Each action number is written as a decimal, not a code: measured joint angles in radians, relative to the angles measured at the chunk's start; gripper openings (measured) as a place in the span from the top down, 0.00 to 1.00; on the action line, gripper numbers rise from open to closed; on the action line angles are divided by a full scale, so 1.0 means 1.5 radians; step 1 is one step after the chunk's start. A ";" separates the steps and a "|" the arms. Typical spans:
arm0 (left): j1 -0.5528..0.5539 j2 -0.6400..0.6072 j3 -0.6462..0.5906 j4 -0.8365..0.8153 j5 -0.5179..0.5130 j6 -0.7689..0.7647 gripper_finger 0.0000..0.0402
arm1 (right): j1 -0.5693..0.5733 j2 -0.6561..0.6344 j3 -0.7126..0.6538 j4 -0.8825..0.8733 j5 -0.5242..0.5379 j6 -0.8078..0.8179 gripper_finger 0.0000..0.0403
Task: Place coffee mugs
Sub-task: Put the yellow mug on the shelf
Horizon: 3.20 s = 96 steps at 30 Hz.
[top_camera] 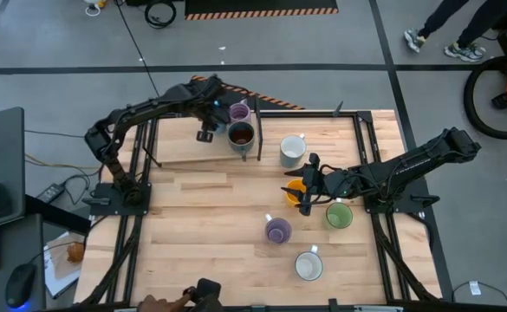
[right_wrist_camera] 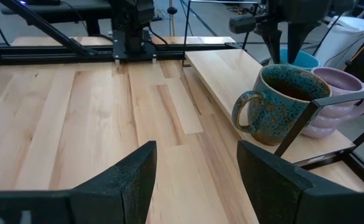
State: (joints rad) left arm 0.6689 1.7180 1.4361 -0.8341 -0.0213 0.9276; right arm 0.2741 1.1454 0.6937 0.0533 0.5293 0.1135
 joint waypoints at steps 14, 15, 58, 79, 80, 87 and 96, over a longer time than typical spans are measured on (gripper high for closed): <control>-0.042 -0.108 0.000 0.007 -0.015 -0.172 0.71 | -0.004 -0.019 0.001 -0.007 0.004 -0.021 0.43; -0.051 -0.113 0.000 0.008 -0.015 -0.205 0.71 | -0.006 -0.020 0.006 -0.020 0.003 -0.019 0.43; -0.453 0.027 -0.003 0.307 -0.055 -0.581 0.71 | 0.023 -0.034 0.126 -0.663 -0.062 0.319 0.43; -0.427 0.146 0.022 0.415 -0.035 -0.820 0.71 | 0.039 -0.035 0.125 -0.719 -0.055 0.381 0.43; -0.429 0.151 0.037 0.417 -0.035 -0.818 0.71 | 0.039 -0.035 0.125 -0.719 -0.055 0.381 0.43; -0.430 0.172 0.100 0.372 -0.033 -0.807 0.71 | 0.051 -0.037 0.166 -0.772 -0.050 0.381 0.43; -0.420 0.246 0.150 0.360 -0.032 -0.836 0.71 | 0.091 -0.038 0.188 -0.773 -0.006 0.385 0.43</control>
State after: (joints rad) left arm 0.0387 2.0875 1.6616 -0.2938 -0.0700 -0.3258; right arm 0.4112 1.0884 0.9760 -1.1068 0.5209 0.6908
